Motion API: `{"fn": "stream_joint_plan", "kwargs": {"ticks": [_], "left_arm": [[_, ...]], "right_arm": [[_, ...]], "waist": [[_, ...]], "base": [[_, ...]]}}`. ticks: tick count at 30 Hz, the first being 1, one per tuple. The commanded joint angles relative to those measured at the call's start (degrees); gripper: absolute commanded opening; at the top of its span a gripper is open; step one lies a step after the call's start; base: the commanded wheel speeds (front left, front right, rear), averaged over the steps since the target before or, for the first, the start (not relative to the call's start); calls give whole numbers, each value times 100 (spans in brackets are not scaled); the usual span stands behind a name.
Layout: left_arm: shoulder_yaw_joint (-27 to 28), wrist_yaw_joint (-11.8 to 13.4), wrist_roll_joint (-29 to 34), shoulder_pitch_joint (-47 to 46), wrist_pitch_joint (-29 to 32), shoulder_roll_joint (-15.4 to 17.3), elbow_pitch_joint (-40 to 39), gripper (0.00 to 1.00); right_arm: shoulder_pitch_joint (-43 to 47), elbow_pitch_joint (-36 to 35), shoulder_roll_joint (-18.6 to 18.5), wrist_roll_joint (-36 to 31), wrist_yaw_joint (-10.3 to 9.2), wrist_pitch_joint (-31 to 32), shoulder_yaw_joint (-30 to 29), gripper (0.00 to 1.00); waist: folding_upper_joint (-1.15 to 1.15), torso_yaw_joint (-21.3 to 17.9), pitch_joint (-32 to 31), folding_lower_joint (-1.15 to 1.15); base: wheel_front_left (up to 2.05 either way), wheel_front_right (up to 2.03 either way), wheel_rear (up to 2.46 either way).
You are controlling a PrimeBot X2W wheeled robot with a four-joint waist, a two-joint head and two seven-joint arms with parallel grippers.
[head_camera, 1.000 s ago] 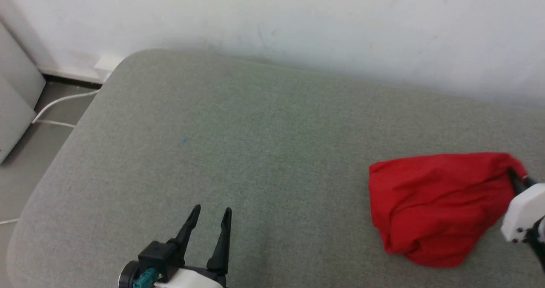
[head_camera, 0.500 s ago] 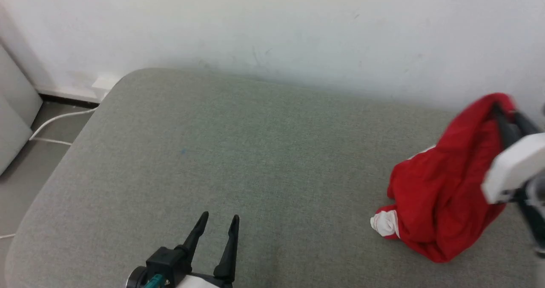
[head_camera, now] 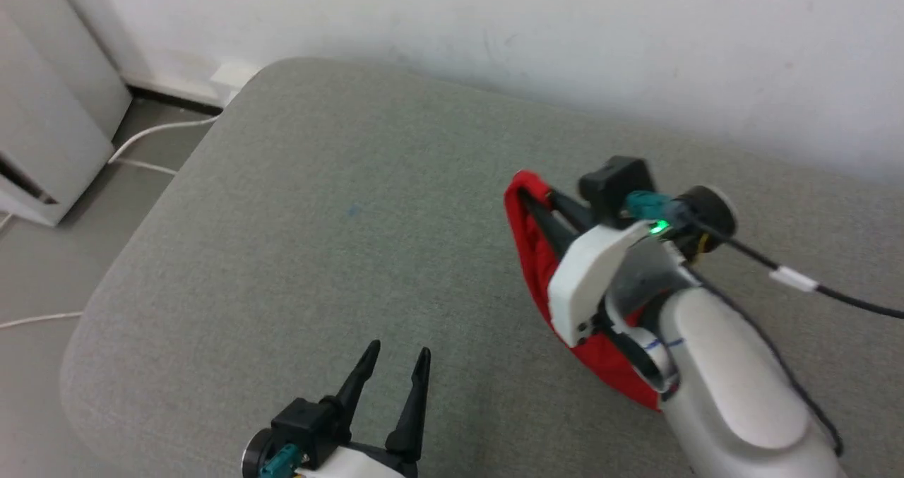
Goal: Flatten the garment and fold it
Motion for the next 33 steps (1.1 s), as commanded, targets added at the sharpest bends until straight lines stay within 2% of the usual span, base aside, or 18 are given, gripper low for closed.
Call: {"fn": "stream_joint_plan", "kwargs": {"ticks": [1, 2, 3, 7, 10, 16, 21, 27, 32, 33], "left_arm": [[-63, 57, -70, -102, -27, -8, -8, 100], [-97, 75, -92, -121, -27, -8, -3, 100], [-129, 92, -111, -138, -27, -8, 2, 100], [-197, 163, -176, -201, -27, -8, 5, 100], [-170, 215, -193, -216, -27, -8, 9, 100], [49, 195, -137, -194, -27, -8, -14, 100], [309, 139, -95, -196, -27, -8, -91, 100], [512, 56, -95, -205, -27, -8, -128, 100], [586, -14, -70, -195, -27, -8, -56, 100], [586, -14, -70, -195, -27, -8, -56, 100]], "right_arm": [[-216, 462, 38, 75, -12, -236, 229, 0], [-293, 753, 52, 127, -12, -315, 367, 0], [-377, 1021, 59, 160, -12, -385, 553, 100], [-652, 1901, 45, 448, -12, -556, 1159, 100], [-810, 2228, -79, 719, -12, -722, 1480, 100], [-1062, 2360, -491, 1029, -12, -1359, 1446, 100], [-1010, 2236, -881, 993, -12, -2065, 808, 100], [-307, 1904, -1215, 775, -12, -2712, -299, 100], [601, 1311, -1206, 536, -12, -2954, -1287, 100], [601, 1311, -1206, 536, -12, -2954, -1287, 100]], "waist": [[0, 280, 257, 0], [0, 318, 278, 0], [0, 350, 298, 0], [0, 408, 324, 0], [0, 337, 274, 0], [0, -56, 8, 0], [0, -476, -230, 0], [0, -905, -466, 0], [0, -1221, -538, 0], [0, -1221, -538, 0]], "base": [[0, 0, 0], [0, 0, 0], [0, 0, 0], [0, 0, 0], [0, 0, 0], [0, 0, 0], [0, 0, 0], [0, 0, 0], [0, 0, 0], [0, 0, 0]]}}
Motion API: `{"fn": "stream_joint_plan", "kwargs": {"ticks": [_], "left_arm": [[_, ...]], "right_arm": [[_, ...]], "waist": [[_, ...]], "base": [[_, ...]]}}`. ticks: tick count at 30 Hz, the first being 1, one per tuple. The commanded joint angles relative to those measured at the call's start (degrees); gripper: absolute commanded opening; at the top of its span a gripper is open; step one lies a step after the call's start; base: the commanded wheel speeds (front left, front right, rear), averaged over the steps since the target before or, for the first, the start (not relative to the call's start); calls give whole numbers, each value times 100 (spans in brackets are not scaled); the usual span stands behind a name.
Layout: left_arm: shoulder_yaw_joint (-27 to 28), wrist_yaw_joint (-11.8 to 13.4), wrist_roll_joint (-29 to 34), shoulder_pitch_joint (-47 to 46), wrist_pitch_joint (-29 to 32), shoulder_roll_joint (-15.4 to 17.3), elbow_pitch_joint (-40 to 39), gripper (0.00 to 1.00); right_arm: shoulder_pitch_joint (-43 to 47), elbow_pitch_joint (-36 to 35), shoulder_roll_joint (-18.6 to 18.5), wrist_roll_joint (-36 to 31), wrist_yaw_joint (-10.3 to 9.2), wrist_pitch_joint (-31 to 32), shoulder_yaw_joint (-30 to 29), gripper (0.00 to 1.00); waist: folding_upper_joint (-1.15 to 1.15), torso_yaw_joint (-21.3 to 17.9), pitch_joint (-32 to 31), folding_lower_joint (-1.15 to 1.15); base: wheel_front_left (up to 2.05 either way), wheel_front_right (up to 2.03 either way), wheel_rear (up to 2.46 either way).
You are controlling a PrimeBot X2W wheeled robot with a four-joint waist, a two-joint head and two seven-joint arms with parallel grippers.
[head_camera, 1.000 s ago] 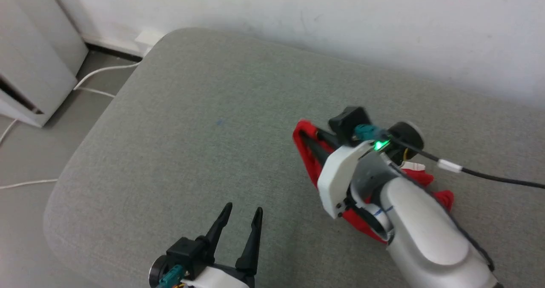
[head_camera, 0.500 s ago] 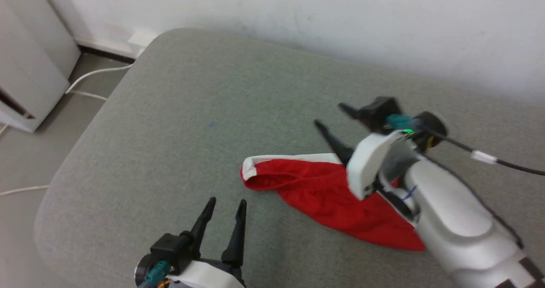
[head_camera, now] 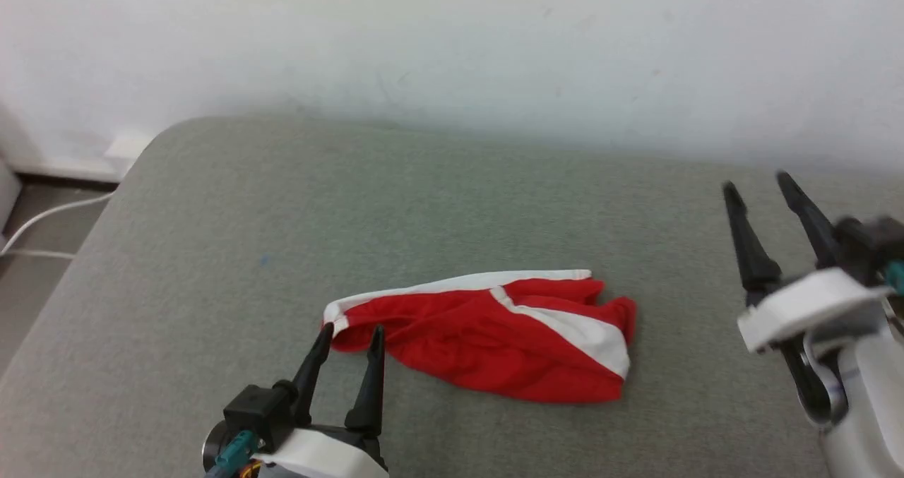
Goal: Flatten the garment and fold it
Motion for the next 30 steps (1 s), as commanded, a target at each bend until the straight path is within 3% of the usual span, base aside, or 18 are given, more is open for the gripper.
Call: {"fn": "stream_joint_plan", "kwargs": {"ticks": [1, 4, 8, 17, 21, 30], "left_arm": [[4, -61, 39, -79, -27, -7, 56, 100], [-31, -94, 24, -78, -27, -2, 170, 100], [-135, -142, -28, -132, 19, 35, 442, 100], [-186, -157, -93, -448, 338, 154, 536, 100], [-359, -189, -136, -905, 1165, 269, 554, 100], [-720, -175, -336, -1995, 4055, 470, 641, 100]], "right_arm": [[295, -194, 127, -74, -12, -56, -186, 100], [717, -529, 318, -150, -12, -104, -508, 100], [1688, -1435, 914, -336, -12, -198, -991, 100], [2466, -2159, 1163, -630, -12, -109, -661, 100], [2526, -2280, 1135, -649, -12, -6, -652, 100], [2443, -2248, 1131, -647, -12, 35, -616, 100]], "waist": [[0, -337, -176, 0], [0, -428, -177, 0], [0, -608, -150, 0], [0, -951, 24, 0], [0, -1057, 168, 0], [0, -1235, 572, 0]], "base": [[0, 0, 0], [0, 0, 0], [0, 0, 0], [0, 0, 0], [0, 0, 0], [0, 0, 0]]}}
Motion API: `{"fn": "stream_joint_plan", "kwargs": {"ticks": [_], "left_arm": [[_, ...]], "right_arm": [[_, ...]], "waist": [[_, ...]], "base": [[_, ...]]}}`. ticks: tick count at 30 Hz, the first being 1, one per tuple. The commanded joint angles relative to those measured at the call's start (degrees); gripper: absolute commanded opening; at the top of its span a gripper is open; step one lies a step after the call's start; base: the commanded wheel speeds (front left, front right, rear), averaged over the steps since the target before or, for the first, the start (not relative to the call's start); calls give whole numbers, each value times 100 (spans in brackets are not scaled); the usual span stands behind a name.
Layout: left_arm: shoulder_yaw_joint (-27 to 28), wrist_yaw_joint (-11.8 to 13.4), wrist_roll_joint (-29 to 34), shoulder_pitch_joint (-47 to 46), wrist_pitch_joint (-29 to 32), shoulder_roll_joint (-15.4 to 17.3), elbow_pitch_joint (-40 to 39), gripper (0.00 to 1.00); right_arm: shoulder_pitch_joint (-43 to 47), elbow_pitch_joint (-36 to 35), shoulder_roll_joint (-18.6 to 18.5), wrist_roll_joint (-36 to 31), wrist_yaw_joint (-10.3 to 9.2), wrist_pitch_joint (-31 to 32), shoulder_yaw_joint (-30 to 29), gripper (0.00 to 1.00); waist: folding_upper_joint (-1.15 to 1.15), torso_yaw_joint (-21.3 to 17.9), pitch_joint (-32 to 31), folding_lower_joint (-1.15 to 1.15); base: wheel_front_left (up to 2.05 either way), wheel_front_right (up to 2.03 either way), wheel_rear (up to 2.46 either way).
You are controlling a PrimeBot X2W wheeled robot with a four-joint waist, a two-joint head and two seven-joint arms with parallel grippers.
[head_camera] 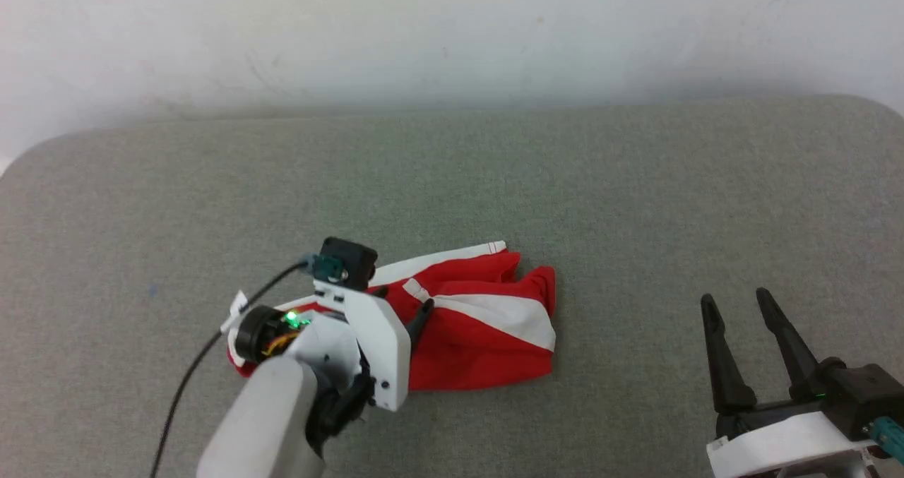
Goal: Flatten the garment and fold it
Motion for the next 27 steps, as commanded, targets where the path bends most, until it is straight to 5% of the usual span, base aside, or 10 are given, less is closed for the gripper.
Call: {"fn": "stream_joint_plan", "kwargs": {"ticks": [1, 9, 10, 11, 16, 27], "left_arm": [[4, -21, -26, -100, 106, 68, 30, 100], [-305, -122, -874, -526, 2135, 457, 281, 100], [-401, -129, -962, -572, 2354, 553, 266, 57], [-477, -133, -1063, -606, 2543, 643, 237, 1], [-645, -138, -1555, -792, 2615, 936, -92, 0], [-572, -140, -1265, -1780, -1033, 847, -528, 0]], "right_arm": [[-60, 17, 8, -22, -12, -38, 14, 100], [-379, 353, 68, 21, -12, -169, 84, 100], [-418, 396, 75, 25, -12, -191, 71, 100], [-459, 441, 83, 33, -12, -213, 64, 100], [-627, 666, 119, 38, -12, -299, 43, 100], [-683, 884, 148, -66, -12, -364, -299, 100]], "waist": [[0, -97, 142, 0], [0, -402, 380, 0], [0, -430, 398, 0], [0, -471, 421, 0], [0, -611, 449, 0], [0, -460, 111, 0]], "base": [[0, 0, 0], [0, 0, 0], [0, 0, 0], [0, 0, 0], [0, 0, 0], [0, 0, 0]]}}
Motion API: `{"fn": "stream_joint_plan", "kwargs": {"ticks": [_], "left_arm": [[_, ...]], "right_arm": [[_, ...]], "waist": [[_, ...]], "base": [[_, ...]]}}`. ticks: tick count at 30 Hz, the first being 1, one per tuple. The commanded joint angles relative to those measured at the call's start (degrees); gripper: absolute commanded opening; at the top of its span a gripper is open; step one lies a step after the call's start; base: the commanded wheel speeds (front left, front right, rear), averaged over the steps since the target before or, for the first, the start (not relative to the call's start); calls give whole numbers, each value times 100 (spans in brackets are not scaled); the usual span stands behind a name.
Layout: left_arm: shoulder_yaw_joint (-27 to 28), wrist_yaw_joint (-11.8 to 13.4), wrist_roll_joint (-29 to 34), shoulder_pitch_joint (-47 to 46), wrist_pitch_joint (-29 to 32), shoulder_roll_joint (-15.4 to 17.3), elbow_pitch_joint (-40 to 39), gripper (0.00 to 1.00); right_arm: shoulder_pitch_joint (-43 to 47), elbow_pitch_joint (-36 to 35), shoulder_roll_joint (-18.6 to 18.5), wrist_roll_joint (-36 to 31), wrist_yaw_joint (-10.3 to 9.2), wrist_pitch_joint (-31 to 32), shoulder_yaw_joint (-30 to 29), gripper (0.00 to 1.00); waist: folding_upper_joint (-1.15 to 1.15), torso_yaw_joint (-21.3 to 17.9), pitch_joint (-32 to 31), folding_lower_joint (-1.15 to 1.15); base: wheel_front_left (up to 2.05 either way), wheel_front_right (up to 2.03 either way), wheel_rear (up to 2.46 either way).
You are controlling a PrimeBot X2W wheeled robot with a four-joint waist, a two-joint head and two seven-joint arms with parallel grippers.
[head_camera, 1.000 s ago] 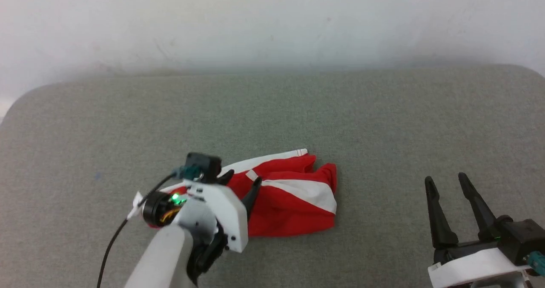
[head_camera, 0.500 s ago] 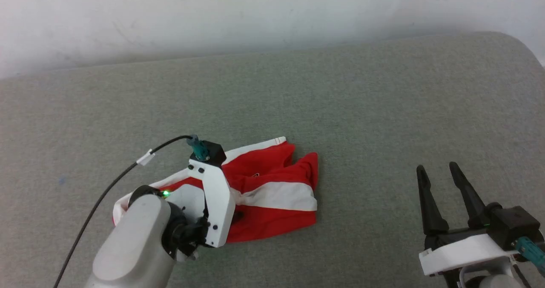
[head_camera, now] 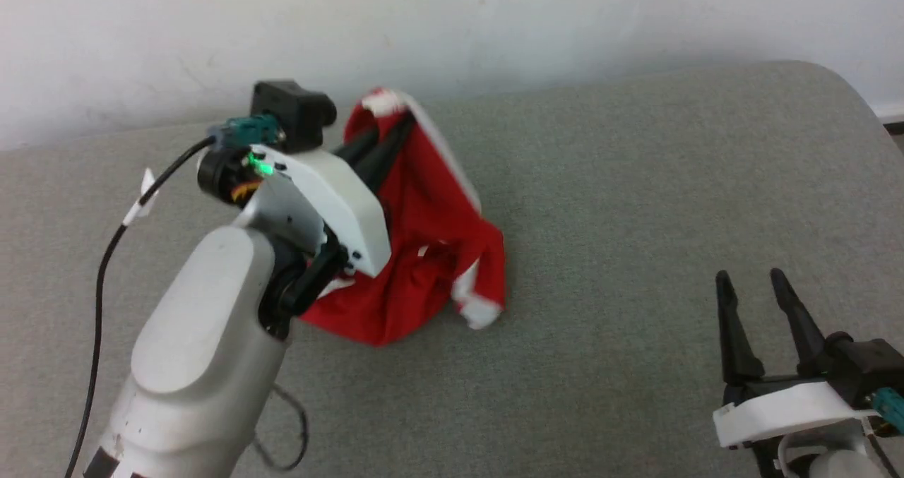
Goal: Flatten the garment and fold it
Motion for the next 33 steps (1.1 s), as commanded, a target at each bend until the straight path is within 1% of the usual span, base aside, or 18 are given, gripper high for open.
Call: {"fn": "stream_joint_plan", "kwargs": {"ticks": [1, 5, 9, 15, 17, 20, 24, 25, 26, 27, 30, 33], "left_arm": [[-61, -38, 91, -95, -267, 22, -64, 0], [-228, -38, 272, -111, -1282, 127, -171, 0], [-315, 4, 476, 350, -1881, 337, -138, 0], [-429, 216, 468, 1702, -2158, 579, 227, 0], [-476, 240, 366, 2103, -2230, 553, 405, 0], [-658, 219, 389, 2480, -2306, 542, 690, 0], [-828, 230, 477, 2609, -2425, 442, 1119, 0], [-834, 245, 481, 2602, -2475, 404, 1218, 20], [-822, 271, 477, 2589, -2543, 361, 1298, 81], [-792, 301, 461, 2572, -2626, 313, 1366, 100], [-689, 348, 419, 2526, -2865, 206, 1438, 100], [-538, 380, 434, 2564, -3060, 142, 1229, 100]], "right_arm": [[-67, 7, 21, -46, -12, -48, -41, 100], [-42, -7, 25, -109, -12, -49, -77, 100], [-28, -7, 27, -130, -12, -15, -6, 100], [1, 48, 31, -124, -12, 55, 71, 100], [14, 79, 31, -114, -12, 86, 92, 100], [26, 143, 32, -123, -12, 148, 102, 100], [42, 260, 32, -133, -12, 273, 115, 100], [49, 296, 32, -134, -12, 313, 122, 100], [58, 323, 28, -141, -12, 344, 130, 100], [70, 349, 23, -143, -12, 370, 139, 100], [108, 391, -38, -148, -12, 431, 190, 100], [151, 382, -212, -197, -12, 556, 327, 100]], "waist": [[-1, 127, -94, 0], [-1, 331, -127, 0], [-1, 502, -107, 0], [-1, 762, -59, 0], [-1, 843, -57, 0], [-1, 956, -63, 0], [-1, 1103, -104, 0], [-1, 1132, -123, 0], [-1, 1161, -144, 0], [-1, 1192, -174, 0], [-1, 1287, -293, 0], [-1, 1404, -436, 0]], "base": [[0, 0, 0], [0, 0, 0], [0, 0, 0], [0, 0, 0], [0, 0, 0], [0, 0, 0], [0, 0, 0], [0, 0, 0], [0, 0, 0], [0, 0, 0], [0, 0, 0], [0, 0, 0]]}}
